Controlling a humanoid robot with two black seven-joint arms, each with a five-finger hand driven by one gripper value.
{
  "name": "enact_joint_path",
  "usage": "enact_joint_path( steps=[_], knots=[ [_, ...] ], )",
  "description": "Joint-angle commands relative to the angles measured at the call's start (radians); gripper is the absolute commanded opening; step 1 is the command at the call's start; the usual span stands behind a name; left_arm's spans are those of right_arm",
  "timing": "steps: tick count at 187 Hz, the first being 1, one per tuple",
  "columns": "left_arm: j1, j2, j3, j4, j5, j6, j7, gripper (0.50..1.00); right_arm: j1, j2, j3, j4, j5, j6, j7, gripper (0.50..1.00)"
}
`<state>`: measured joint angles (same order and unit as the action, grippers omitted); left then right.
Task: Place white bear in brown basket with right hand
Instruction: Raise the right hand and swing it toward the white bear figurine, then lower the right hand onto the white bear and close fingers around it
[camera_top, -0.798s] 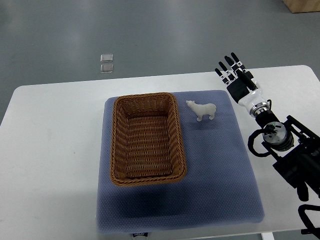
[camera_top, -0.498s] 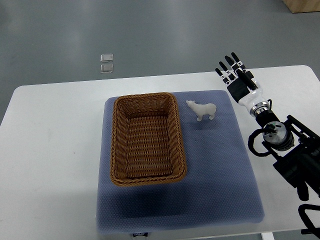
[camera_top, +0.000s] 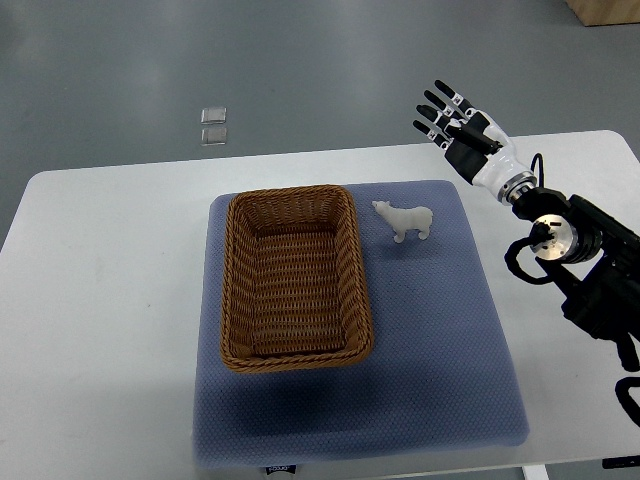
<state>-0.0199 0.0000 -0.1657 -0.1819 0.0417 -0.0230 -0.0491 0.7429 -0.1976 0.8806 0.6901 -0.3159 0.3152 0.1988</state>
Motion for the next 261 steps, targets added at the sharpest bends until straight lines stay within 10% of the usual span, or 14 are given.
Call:
enact_joint_path(
  steps=[1, 81, 261],
  knots=[
    [0.000, 0.000, -0.002, -0.002, 0.001, 0.000, 0.000, 1.000, 0.098, -0.063, -0.173, 0.015, -0.184, 0.001, -0.048, 0.921],
    [-0.002, 0.000, 0.000, -0.019, 0.001, 0.000, 0.000, 1.000, 0.770, -0.183, -1.066, 0.083, -0.497, 0.107, -0.256, 0.921],
    [-0.002, 0.000, -0.002, -0.038, 0.001, -0.002, 0.012, 1.000, 0.628, -0.088, -1.160, 0.167, -0.397, -0.054, -0.314, 0.879]
  ],
)
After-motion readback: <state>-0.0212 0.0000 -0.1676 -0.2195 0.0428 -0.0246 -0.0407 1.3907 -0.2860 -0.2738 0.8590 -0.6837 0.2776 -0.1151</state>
